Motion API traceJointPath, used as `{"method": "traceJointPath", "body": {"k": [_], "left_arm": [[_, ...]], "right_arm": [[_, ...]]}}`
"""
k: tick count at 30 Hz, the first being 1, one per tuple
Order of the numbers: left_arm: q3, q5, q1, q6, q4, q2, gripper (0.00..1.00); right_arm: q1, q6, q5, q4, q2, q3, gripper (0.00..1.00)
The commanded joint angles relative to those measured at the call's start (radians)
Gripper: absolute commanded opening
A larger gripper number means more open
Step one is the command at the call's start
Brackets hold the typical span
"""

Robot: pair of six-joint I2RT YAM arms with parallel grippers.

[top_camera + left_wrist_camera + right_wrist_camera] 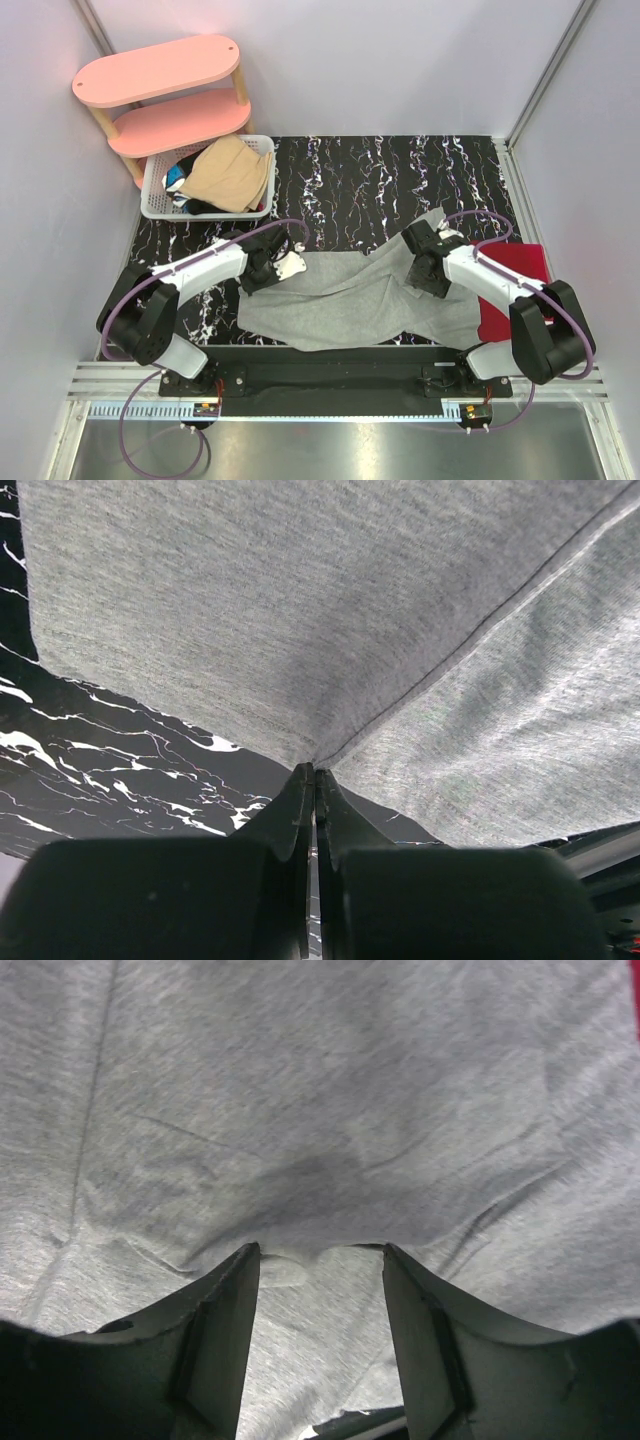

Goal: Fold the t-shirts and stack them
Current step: Flatten out the tshirt

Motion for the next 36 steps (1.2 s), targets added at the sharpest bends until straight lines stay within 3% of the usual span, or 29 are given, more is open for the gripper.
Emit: {"method": "traceJointPath", "body": {"k": [1, 3, 6, 18, 26, 30, 36], "left_arm": [[0.006, -0.037, 0.011, 0.023, 0.03, -0.02, 0.0], [-0.011, -0.071, 0.051, 0.058, 0.066, -0.011, 0.0], [-0.027, -0.103, 0.117, 0.101, 0.116, 0.017, 0.0], [-0.028, -0.157, 0.316, 0.213, 0.198, 0.048, 0.0], [-0.034, -0.137, 0.347, 0.217, 0.199, 0.046, 0.0], [-0.03, -0.128, 0.346, 0.206, 0.193, 0.048, 0.0], [-0.031, -0.126, 0.346, 0.203, 0.185, 0.046, 0.0]], "right_arm": [[-0.047, -0.013, 0.064, -0.07, -0.082, 0.046, 0.59], [-0.12, -0.041, 0.018, -0.085, -0.179, 0.058, 0.57], [-0.177, -0.071, 0.002, -0.092, -0.203, 0.087, 0.61], [-0.193, -0.094, 0.001, -0.091, -0.037, 0.108, 0.63], [-0.193, -0.093, -0.062, -0.036, -0.01, 0.065, 0.63], [-0.193, -0.085, -0.163, 0.01, -0.001, 0.057, 0.53], [-0.193, -0.094, -0.208, 0.06, 0.053, 0.035, 0.51]]}}
